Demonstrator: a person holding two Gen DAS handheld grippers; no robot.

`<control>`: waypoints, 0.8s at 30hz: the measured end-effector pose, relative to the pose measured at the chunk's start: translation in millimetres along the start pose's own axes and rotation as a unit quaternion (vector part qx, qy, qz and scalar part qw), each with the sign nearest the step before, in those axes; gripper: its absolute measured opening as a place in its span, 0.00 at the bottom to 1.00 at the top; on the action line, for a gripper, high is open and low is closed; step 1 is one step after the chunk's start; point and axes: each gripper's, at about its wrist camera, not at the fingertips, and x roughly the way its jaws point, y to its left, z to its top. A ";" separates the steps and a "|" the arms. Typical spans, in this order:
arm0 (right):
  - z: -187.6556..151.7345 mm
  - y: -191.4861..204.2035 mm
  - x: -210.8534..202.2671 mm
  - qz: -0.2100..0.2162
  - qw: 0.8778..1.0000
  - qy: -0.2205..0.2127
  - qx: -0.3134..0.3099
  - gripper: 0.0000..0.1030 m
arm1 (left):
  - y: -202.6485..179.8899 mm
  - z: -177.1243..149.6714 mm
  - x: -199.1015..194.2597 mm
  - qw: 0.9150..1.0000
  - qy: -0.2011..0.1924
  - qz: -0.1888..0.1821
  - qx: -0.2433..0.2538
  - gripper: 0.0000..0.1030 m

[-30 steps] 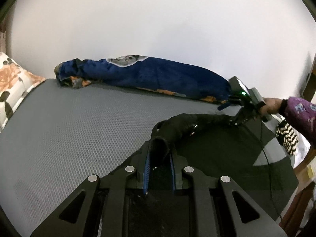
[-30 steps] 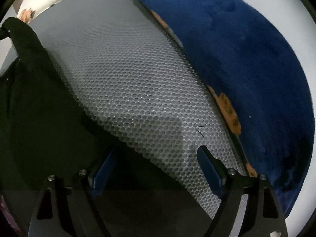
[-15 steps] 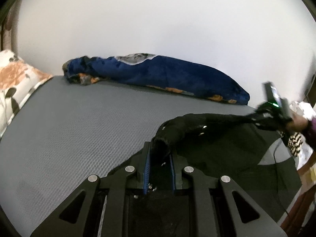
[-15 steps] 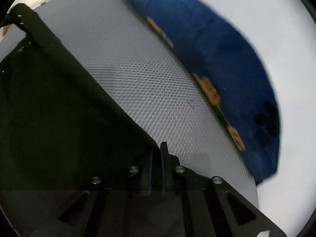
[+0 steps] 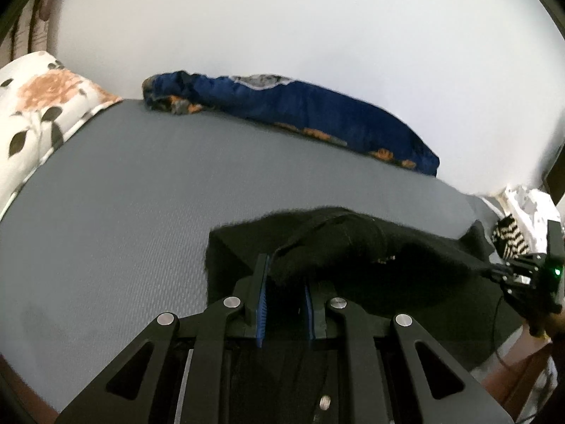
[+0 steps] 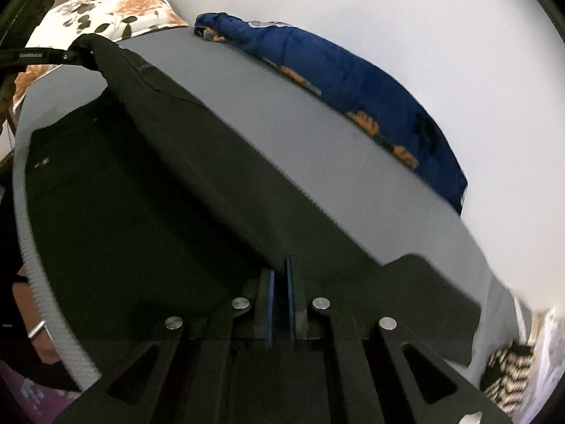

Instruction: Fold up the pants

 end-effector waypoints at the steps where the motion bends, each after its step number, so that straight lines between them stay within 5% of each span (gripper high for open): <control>1: -6.5 9.1 -6.6 0.005 1.000 0.001 0.009 0.04 | 0.3 -4.0 -1.5 1.000 0.002 0.001 0.000 0.17; 9: -45.9 61.3 -19.8 0.016 0.999 0.010 0.037 0.04 | 12.4 -41.0 -0.1 0.999 0.048 0.022 0.000 0.17; 24: -71.3 88.8 -24.3 0.027 0.998 0.028 0.052 0.06 | 32.8 -85.3 -6.2 0.992 0.109 0.064 0.022 0.17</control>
